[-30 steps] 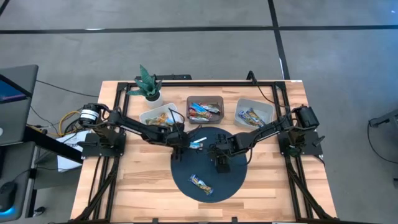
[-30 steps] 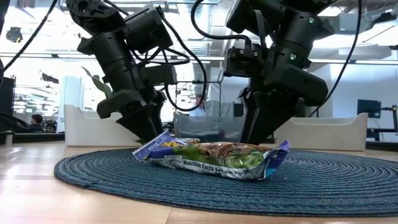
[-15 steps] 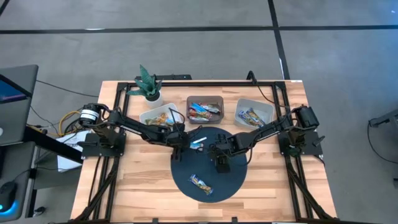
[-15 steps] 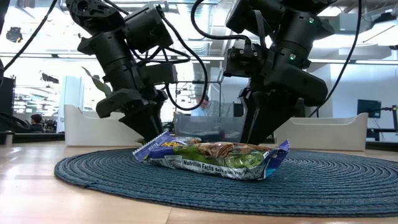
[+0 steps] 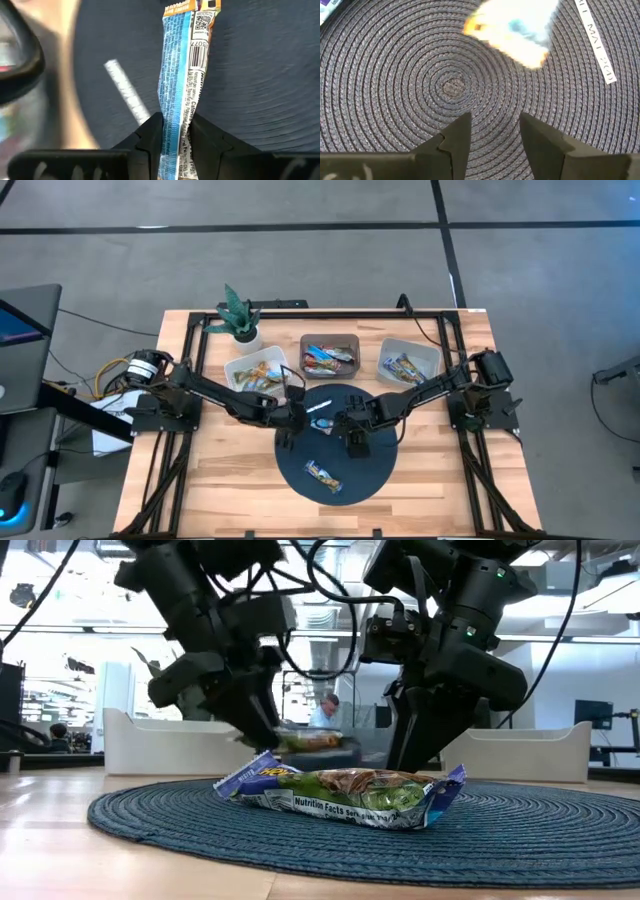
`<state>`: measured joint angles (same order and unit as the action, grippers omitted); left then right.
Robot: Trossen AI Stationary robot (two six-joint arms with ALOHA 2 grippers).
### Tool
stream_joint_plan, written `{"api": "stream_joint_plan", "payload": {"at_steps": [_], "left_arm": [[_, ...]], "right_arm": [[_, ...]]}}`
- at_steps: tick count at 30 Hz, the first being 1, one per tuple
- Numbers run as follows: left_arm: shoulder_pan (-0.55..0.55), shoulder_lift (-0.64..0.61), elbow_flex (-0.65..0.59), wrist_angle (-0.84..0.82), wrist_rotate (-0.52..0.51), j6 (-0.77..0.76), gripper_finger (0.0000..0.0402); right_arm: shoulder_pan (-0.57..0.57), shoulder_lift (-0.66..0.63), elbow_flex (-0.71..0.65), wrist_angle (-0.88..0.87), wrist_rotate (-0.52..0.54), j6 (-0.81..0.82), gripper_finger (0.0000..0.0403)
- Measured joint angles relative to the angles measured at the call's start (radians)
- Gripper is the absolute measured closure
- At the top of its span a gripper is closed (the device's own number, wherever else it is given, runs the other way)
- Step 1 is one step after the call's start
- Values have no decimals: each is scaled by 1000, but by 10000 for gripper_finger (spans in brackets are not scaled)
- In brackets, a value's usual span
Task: Pick and place Granola Bars by type
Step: Put the orange granola bar into the white bin
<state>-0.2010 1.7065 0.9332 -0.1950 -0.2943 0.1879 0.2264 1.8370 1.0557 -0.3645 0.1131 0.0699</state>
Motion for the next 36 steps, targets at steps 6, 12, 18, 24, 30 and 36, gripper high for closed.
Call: {"api": "stream_joint_plan", "payload": {"at_steps": [6,12,18,24,30,36], "left_arm": [[-78,0,52,-196,-352,-95,322],[-136,-3,77,-417,-579,-280,322],[-160,-43,79,-662,-675,-547,322],[-162,-58,78,-953,-715,-903,322],[-159,-58,44,-1114,-767,-1155,322],[-140,-57,5,-1122,-765,-1215,322]], "right_arm": [[0,0,0,0,0,0,246],[0,0,0,0,0,0,248],[0,0,0,8,0,-2,250],[0,0,0,15,0,-17,250],[0,0,0,23,0,-17,255],[0,0,0,27,0,-18,253]]}}
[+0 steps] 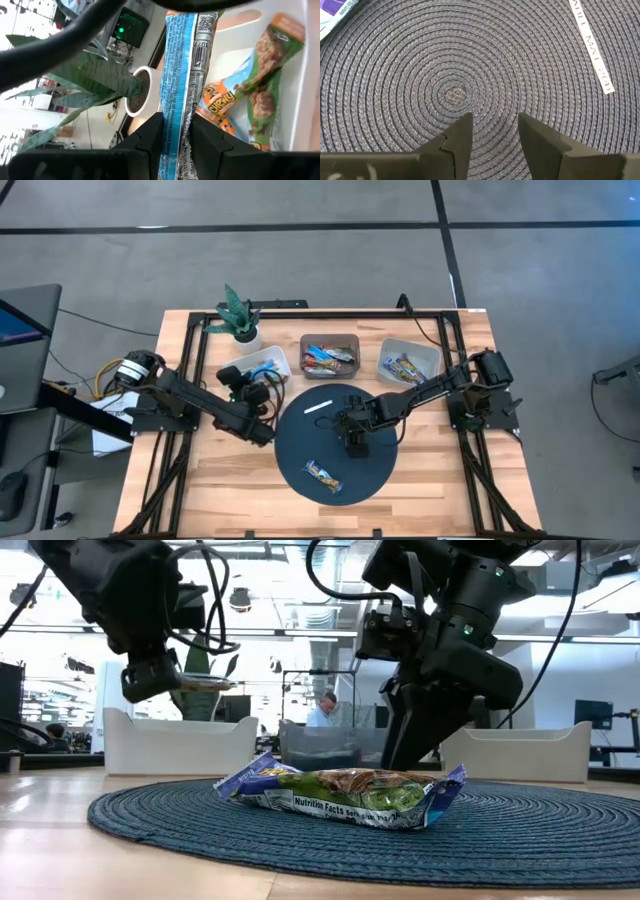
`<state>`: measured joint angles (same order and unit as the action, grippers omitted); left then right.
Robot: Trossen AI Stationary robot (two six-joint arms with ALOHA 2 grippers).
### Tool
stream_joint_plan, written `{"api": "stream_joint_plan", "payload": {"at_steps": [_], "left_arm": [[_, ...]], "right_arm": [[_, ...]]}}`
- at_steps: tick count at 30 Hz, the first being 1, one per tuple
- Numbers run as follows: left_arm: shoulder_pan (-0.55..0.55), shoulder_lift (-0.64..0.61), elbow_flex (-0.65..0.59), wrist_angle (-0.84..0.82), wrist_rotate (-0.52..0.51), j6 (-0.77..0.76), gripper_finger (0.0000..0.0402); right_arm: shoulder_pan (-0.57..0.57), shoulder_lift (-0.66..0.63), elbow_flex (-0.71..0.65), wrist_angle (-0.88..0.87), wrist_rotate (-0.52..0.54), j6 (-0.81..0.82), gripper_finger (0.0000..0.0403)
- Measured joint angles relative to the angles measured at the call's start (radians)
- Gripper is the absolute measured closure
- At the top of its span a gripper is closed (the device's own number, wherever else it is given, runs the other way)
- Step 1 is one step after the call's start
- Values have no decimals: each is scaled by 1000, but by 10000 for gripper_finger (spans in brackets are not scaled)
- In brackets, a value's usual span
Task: Pick and place Granola Bars by type
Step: Put the orange granola bar into the white bin, then put the purple granola bar into the gray bin
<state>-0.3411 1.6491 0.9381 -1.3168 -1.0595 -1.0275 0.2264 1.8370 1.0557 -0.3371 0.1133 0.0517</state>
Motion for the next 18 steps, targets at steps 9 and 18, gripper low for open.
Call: {"api": "stream_joint_plan", "payload": {"at_steps": [9,18], "left_arm": [[5,-1,-8,5,-10,-34,280],[5,-2,-8,-13,-26,-43,212]], "right_arm": [[0,0,0,2,0,0,258],[0,0,0,2,0,-1,256]]}}
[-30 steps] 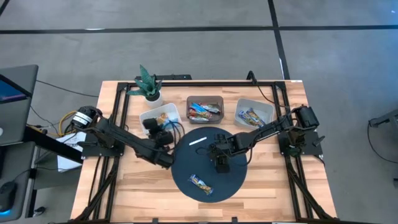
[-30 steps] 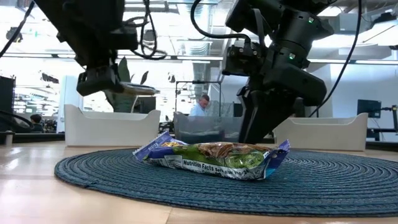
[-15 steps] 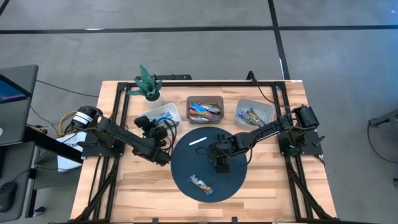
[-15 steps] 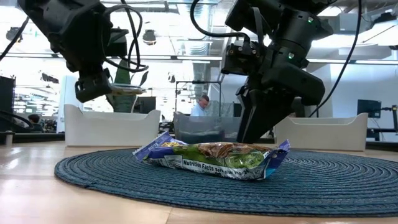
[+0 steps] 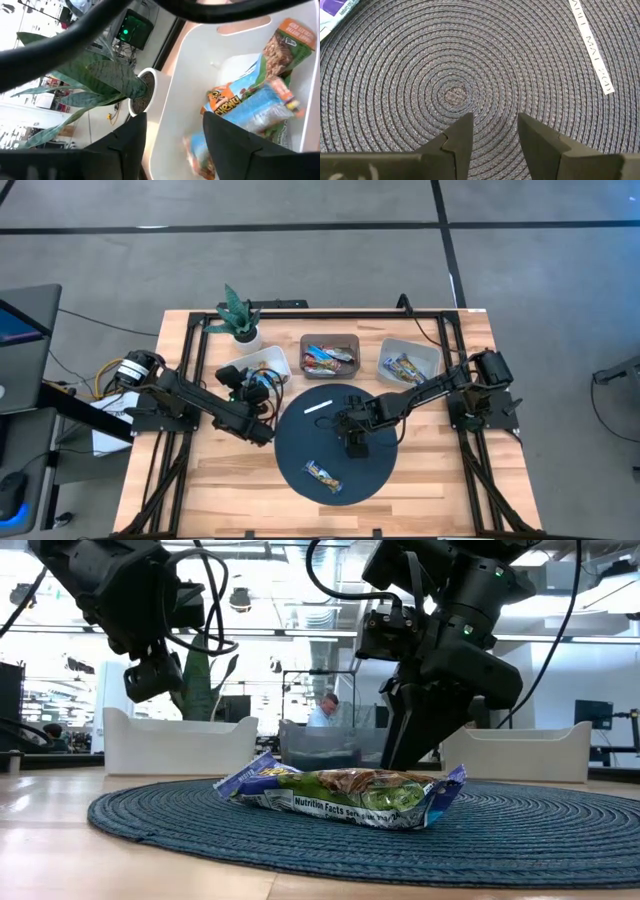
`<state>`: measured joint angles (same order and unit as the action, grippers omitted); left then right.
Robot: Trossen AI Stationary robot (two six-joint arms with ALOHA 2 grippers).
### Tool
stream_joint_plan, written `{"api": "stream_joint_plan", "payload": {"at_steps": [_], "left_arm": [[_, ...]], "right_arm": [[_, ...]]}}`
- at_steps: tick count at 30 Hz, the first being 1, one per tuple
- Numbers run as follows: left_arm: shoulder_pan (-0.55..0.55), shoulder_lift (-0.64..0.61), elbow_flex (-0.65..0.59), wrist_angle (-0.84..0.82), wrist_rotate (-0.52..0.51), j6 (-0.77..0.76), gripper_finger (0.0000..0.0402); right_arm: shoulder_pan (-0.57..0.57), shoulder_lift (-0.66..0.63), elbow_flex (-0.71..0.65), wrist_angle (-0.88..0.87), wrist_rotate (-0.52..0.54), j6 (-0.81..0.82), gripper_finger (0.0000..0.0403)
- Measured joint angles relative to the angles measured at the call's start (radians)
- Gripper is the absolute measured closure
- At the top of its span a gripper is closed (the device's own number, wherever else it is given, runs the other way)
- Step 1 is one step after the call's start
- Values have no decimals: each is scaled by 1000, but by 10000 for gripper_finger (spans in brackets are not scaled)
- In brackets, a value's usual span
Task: Pick and place Granola Bars by type
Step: Put the purple granola bar into the gray bin
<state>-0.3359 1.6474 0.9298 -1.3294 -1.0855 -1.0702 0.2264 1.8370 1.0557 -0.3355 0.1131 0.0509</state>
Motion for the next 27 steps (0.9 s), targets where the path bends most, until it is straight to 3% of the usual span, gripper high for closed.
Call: {"api": "stream_joint_plan", "payload": {"at_steps": [11,19,27], "left_arm": [[-68,0,46,4,-84,47,205],[-202,-1,58,181,-109,285,205],[-223,-1,58,252,-160,403,205]], "right_arm": [[0,0,0,0,0,-3,255],[0,0,0,13,0,-7,255],[0,0,0,31,0,-26,255]]}}
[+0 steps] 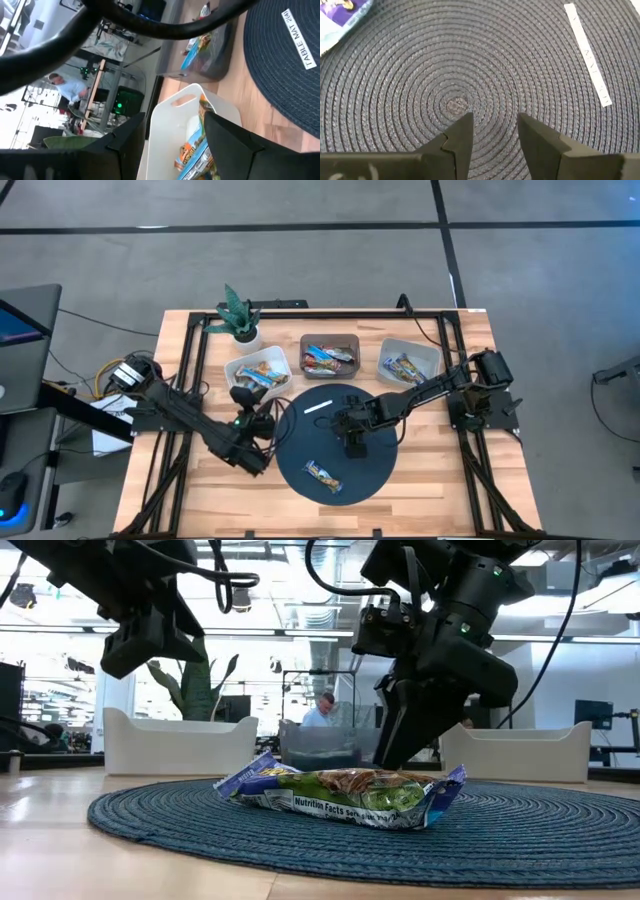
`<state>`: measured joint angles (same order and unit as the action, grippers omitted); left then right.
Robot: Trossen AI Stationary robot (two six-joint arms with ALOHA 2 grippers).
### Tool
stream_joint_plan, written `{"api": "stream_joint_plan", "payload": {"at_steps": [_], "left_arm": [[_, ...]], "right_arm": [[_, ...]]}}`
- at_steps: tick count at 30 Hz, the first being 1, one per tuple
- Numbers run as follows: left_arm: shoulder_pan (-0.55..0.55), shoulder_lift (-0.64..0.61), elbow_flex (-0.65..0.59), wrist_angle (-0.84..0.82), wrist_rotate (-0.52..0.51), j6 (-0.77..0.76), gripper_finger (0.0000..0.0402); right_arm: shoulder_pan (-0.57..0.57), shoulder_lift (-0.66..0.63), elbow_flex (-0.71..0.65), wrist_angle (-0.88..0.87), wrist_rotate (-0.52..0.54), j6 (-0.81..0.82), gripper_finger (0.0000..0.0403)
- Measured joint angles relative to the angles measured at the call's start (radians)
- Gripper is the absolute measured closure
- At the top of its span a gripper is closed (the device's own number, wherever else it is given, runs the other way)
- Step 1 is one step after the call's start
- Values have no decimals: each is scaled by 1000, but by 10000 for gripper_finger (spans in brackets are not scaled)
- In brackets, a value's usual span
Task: Pick and place Granola Bars by type
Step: Put the purple granola bar into the gray bin
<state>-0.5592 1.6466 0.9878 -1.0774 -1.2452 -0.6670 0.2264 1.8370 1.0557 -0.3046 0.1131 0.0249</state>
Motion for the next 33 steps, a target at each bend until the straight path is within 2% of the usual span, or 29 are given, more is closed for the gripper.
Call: {"api": "stream_joint_plan", "payload": {"at_steps": [9,14,21,27,33], "left_arm": [[2,0,0,-4,9,1,205],[2,0,0,-4,9,-1,205],[3,0,0,-4,18,-8,205],[3,0,0,-4,36,-9,205],[3,0,0,-4,37,-29,205]], "right_arm": [[74,-13,53,15,-9,49,255],[124,-13,60,152,-21,140,255],[150,-9,60,242,-82,234,250],[144,63,61,355,-235,240,205],[126,102,60,350,-319,271,141]]}}
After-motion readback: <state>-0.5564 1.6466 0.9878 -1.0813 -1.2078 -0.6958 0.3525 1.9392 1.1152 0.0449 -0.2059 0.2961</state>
